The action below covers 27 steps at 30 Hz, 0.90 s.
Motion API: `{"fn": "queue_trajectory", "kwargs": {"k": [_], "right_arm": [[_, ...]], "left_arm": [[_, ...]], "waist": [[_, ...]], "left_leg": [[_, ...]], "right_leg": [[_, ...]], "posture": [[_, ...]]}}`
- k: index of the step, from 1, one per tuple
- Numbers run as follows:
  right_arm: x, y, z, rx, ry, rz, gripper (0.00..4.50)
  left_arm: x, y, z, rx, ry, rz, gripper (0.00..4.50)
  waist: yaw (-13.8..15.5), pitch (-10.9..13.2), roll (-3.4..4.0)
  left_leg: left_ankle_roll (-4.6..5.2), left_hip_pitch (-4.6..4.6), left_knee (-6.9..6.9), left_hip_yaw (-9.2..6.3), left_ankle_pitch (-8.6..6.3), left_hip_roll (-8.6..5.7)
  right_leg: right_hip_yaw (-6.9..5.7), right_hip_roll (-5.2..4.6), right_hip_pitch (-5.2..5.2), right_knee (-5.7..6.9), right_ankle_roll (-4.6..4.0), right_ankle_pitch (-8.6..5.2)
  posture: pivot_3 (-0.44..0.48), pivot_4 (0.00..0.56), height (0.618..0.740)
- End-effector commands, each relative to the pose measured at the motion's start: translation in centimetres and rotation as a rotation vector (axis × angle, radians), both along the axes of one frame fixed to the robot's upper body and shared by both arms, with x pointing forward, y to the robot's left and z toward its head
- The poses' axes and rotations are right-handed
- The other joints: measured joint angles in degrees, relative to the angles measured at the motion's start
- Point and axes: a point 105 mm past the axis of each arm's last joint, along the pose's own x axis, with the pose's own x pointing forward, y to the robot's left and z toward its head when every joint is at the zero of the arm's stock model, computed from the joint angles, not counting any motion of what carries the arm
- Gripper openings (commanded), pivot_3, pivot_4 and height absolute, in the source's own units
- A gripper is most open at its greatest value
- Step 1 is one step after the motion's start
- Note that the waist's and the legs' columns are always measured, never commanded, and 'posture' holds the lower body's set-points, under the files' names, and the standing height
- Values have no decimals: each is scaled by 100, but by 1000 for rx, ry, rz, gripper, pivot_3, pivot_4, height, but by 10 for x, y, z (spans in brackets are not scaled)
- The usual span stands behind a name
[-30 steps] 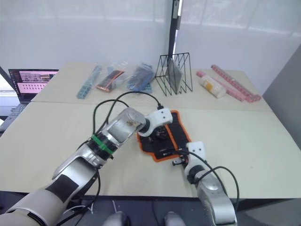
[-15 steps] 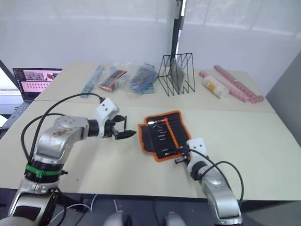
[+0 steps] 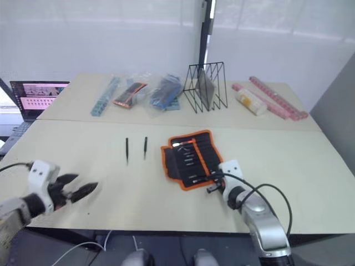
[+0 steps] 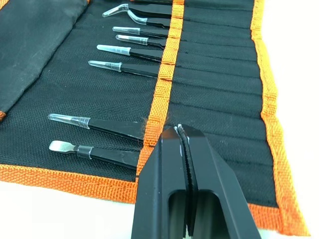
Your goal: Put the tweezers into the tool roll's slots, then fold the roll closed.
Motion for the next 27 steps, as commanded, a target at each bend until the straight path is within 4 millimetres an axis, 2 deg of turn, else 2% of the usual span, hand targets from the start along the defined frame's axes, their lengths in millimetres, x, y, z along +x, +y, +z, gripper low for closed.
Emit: {"fn": "queue_trajectory", "kwargs": {"k": [1, 4, 7, 16, 23, 27], "right_arm": [[-6, -4, -25, -18, 106, 13, 0], [-6, -6, -26, -25, 115, 24, 0], [-5, -7, -27, -28, 124, 34, 0], [-4, -6, -30, -30, 143, 51, 0], [-4, -4, -31, -19, 143, 37, 0], [-5, -2, -32, -6, 139, 21, 0]], "left_arm": [[-19, 6, 19, 25, -83, 36, 4434], [-38, 14, 16, 28, -76, 99, 4434], [-49, 18, 15, 28, -85, 142, 4434], [-55, 15, 9, 18, -91, 157, 4434], [-28, -10, 4, -10, -120, 112, 4434], [1, -30, 1, -53, -157, 129, 4434]], "waist": [[11, 0, 0], [14, -10, -24], [15, -14, -32], [2, -18, -37], [7, -19, -39], [7, -20, -41]], "left_leg": [[0, 2, 1, 0, 0, -1], [0, 15, 1, 4, 0, -1], [-1, 21, 0, 3, -1, -1], [-1, 20, -1, 3, -2, 2], [0, 21, 0, 2, -2, 1], [0, 20, 0, 1, -2, 1]], "right_leg": [[-2, -3, -1, 0, 0, 0], [-4, -11, -1, -5, -4, -2], [-7, -14, -2, -8, -8, -4], [-7, -14, -3, -8, -13, -7], [-7, -13, -2, -7, -14, -7], [-6, -12, 4, -6, -13, -7]], "posture": [[0, 150, 687], [0, 150, 687], [0, 150, 687], [0, 150, 687], [0, 150, 687], [0, 150, 687]]}}
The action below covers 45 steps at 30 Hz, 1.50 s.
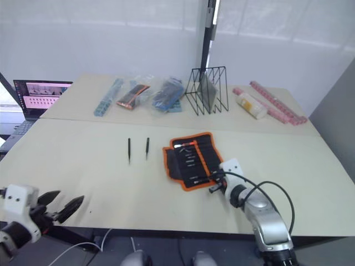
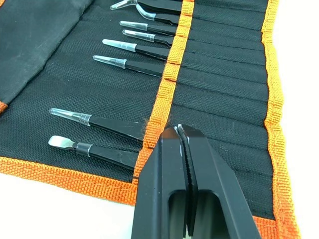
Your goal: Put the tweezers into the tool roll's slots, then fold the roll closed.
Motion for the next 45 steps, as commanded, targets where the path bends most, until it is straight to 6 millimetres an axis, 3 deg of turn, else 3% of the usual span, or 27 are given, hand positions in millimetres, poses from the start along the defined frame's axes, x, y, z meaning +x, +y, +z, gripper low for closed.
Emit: {"fn": "queue_trajectory", "kwargs": {"k": [1, 12, 18, 23, 37, 41, 45], "right_arm": [[-10, 0, -27, -1, 100, -22, 0], [-14, 2, -31, 16, 105, -57, 0], [-16, 2, -33, 18, 108, -67, 0], [-16, 0, -32, 17, 103, -72, 0], [-14, 1, -29, 20, 94, -76, 0], [-14, 0, -28, 20, 93, -78, 0], [-15, 0, -29, 19, 95, -79, 0]], "left_arm": [[26, -20, 4, -13, -56, 25, 4434], [103, -71, -13, 10, -48, 108, 4434], [130, -85, -30, 39, -21, 111, 4434], [142, -84, -47, 60, 37, 159, 4434], [148, -95, -50, 68, 21, 85, 34], [149, -87, -41, 90, -10, 85, 34], [149, -77, -13, 159, -90, 18, 34]], "waist": [[1, -1, -1], [3, -15, -21], [3, -17, -12], [23, -17, 7], [48, -21, 28], [56, -20, 28], [40, -12, 29]], "left_leg": [[0, 0, 0, 0, 0, 0], [2, -4, -1, -9, 1, -10], [2, -8, -4, -13, 1, -17], [3, 17, -1, -31, 1, -31], [2, 50, -4, -38, 1, -39], [2, 48, -3, -39, 1, -39], [2, 45, -6, -39, 1, -37]], "right_leg": [[0, 1, 3, 0, 0, 0], [6, 8, 16, 4, 8, 4], [7, 8, 14, 4, 11, 5], [4, 7, 50, 2, 14, 4], [3, 0, 88, -4, 27, -4], [3, 0, 88, -5, 27, -4], [2, 1, 82, -6, 26, -4]], "posture": [[0, 150, 687], [0, 150, 687], [0, 150, 687], [0, 150, 687], [0, 150, 687], [0, 150, 687], [0, 150, 687]]}}
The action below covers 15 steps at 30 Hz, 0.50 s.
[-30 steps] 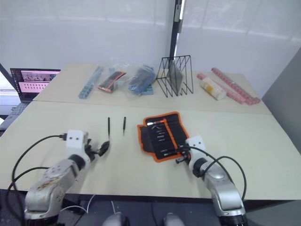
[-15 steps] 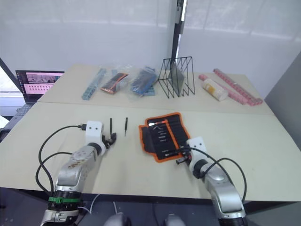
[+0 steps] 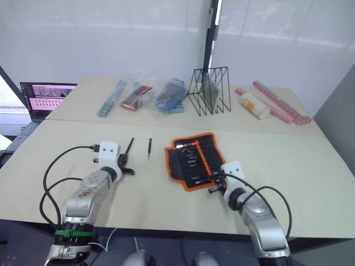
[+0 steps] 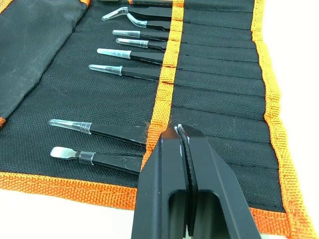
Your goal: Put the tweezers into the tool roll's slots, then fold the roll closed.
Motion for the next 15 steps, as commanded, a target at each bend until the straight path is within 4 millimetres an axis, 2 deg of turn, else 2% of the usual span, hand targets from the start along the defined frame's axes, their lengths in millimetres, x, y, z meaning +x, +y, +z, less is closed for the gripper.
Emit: {"fn": "queue_trajectory", "kwargs": {"k": [1, 3, 7, 11, 13, 15], "right_arm": [[-9, 0, -25, -9, 105, -2, 0], [-10, 0, -25, -8, 107, -6, 0], [-14, 0, -30, -2, 115, -10, 0], [-19, 3, -38, 13, 130, -17, 0], [-21, 4, -40, 24, 133, -24, 0], [-23, 6, -41, 30, 135, -27, 0]], "left_arm": [[-2, -4, 28, 45, -63, -108, 34], [-3, -9, 51, 69, -109, -192, 34], [-7, -26, 80, 79, -147, -345, 34], [-19, -70, 109, 12, -163, -608, 34], [-30, -99, 116, -17, -138, -775, 34], [-33, -121, 114, -20, -100, -872, 34]], "waist": [[-12, 6, -3], [-26, 10, -9], [-33, 12, -12], [-31, 13, -13], [-28, 13, -13], [-33, 13, -13]], "left_leg": [[0, -6, -1, 0, 0, 0], [0, -24, -3, -4, 0, 1], [0, -34, -8, -6, 0, 0], [0, -33, -9, -8, 0, 0], [0, -33, -13, -8, 0, -1], [0, -31, -19, -11, 0, -2]], "right_leg": [[0, 0, -4, -1, 0, 0], [-4, 0, -20, -5, 0, 0], [-5, 0, -24, -18, 0, 0], [-8, 0, -20, -22, 0, 0], [-8, 0, -20, -25, 0, 0], [-7, 2, -16, -32, 1, -1]], "posture": [[0, 150, 687], [0, 150, 687], [0, 150, 687], [0, 150, 687], [0, 150, 687], [0, 150, 687]]}}
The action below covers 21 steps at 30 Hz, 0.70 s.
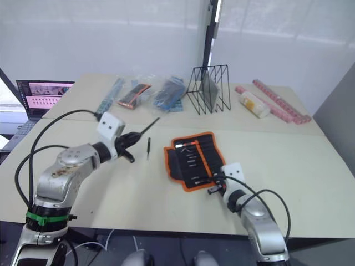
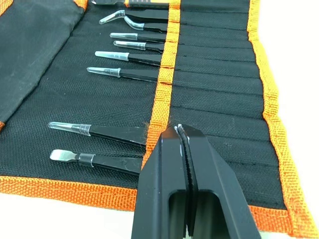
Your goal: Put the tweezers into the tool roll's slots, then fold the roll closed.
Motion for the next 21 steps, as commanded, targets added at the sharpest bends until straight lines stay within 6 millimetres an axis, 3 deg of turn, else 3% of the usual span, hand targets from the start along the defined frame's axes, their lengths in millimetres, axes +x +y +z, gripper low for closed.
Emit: {"fn": "queue_trajectory", "kwargs": {"k": [1, 5, 11, 21], "right_arm": [[-18, 6, -40, 3, 160, 6, 0], [-21, 7, -40, 14, 160, -10, 0], [-27, 8, -42, 19, 158, -25, 0], [-31, 9, -42, 20, 144, -48, 0]], "left_arm": [[-12, -38, 2, 25, 33, -186, 34], [-17, -57, -24, 157, 116, -281, 34], [-20, -42, -63, 384, 256, -259, 34], [-27, -44, -68, 481, 287, -327, 34]], "waist": [[-2, 0, 0], [-51, 0, 3], [-38, 1, 5], [-16, 2, 6]], "left_leg": [[0, 2, -4, -1, 0, -1], [1, 10, -25, -5, 1, -2], [1, 10, -53, -20, 1, -2], [1, 7, -53, -25, 1, -4]], "right_leg": [[0, 1, 4, -4, 0, 0], [10, 11, 8, -19, 1, 0], [15, 26, 6, -38, -3, -2], [15, 26, 14, -56, -3, -3]], "posture": [[0, 150, 687], [0, 150, 687], [0, 150, 687], [0, 150, 687]]}}
